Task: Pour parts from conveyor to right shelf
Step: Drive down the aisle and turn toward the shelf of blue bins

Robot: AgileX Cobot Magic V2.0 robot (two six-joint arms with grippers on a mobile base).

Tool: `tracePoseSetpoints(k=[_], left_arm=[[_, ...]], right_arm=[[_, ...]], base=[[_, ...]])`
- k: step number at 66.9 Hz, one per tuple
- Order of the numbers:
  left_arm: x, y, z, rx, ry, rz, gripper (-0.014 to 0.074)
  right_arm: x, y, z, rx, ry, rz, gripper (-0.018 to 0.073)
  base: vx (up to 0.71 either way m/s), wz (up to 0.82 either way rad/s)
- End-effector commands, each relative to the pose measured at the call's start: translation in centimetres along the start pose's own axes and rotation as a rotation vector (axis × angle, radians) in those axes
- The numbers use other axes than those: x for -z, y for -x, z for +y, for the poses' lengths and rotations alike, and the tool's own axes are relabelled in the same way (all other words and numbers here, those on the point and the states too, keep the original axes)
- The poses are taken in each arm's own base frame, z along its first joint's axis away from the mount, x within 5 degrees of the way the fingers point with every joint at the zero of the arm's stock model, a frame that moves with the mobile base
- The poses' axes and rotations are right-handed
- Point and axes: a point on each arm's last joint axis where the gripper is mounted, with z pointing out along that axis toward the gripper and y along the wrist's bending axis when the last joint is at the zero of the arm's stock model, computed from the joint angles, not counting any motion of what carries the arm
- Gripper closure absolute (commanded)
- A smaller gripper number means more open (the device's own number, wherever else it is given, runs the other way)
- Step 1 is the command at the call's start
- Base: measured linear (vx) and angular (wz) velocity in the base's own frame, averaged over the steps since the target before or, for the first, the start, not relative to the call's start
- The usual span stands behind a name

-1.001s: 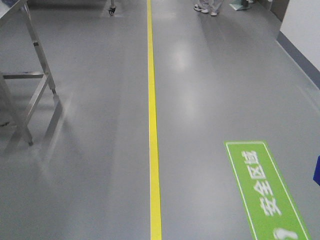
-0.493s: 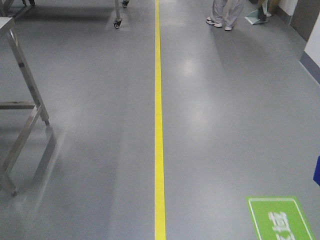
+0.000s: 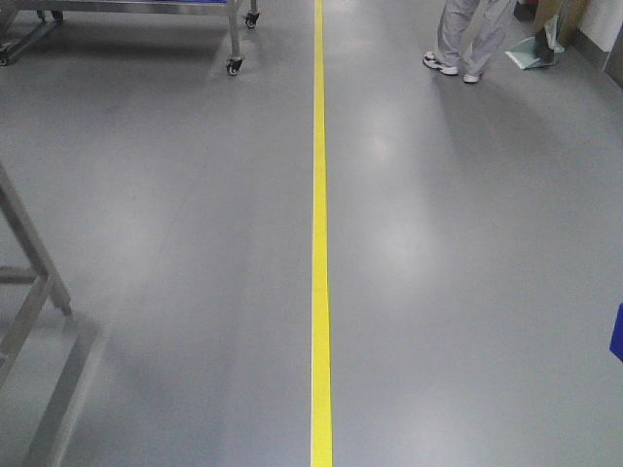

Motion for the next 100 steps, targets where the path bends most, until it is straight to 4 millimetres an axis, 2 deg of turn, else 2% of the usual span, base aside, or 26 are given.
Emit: tracePoseSetpoints(k=[1, 48, 100], left_arm=[[0.28, 1.41, -0.08, 0.016, -0.011, -0.11, 0.0603], [0.28, 1.41, -0.08, 0.016, -0.011, -0.11, 0.0603], [0.28, 1.41, -0.08, 0.016, -0.011, -0.11, 0.0603]], right_arm=[[0.29, 1.49, -0.28, 0.001, -0.026, -0.091, 0.0564], [0.29, 1.49, -0.28, 0.001, -0.026, -0.091, 0.0564], [0.29, 1.49, -0.29, 0.002, -0.026, -0.091, 0.0564]], base=[[0.81, 0.0], [0.81, 0.03], [0.75, 0.44]])
